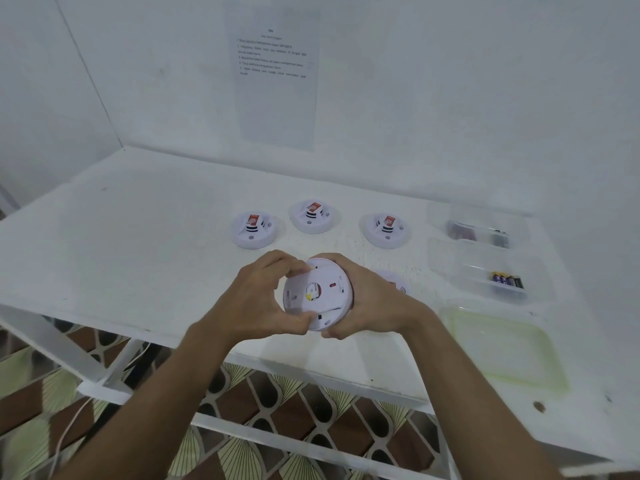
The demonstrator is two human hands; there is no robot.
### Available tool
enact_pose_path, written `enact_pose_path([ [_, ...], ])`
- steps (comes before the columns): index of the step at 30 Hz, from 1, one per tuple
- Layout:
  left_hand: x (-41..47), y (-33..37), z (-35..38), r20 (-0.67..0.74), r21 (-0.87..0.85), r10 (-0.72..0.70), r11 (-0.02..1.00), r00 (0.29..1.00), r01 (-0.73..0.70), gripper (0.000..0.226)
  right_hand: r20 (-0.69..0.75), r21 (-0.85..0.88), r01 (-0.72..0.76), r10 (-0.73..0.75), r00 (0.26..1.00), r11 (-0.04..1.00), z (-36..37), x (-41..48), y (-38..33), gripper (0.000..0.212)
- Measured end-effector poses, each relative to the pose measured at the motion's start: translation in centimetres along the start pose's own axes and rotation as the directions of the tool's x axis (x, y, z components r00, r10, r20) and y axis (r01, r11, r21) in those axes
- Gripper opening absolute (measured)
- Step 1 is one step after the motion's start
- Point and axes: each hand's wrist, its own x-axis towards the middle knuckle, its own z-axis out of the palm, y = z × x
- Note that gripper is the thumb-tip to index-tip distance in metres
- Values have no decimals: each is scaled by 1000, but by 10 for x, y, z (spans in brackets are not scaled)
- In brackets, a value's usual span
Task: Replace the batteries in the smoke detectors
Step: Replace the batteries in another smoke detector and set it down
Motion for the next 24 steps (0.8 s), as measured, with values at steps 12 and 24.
enact_pose_path([
  [12, -14, -62, 8, -79, 63, -407, 909, 910, 412, 72, -295, 59, -107, 120, 948, 993, -1, -5, 23, 93],
  [24, -26, -78, 31, 37, 229, -368, 908, 929, 350, 69, -286, 137, -104, 140, 948, 985, 17, 0, 24, 94],
])
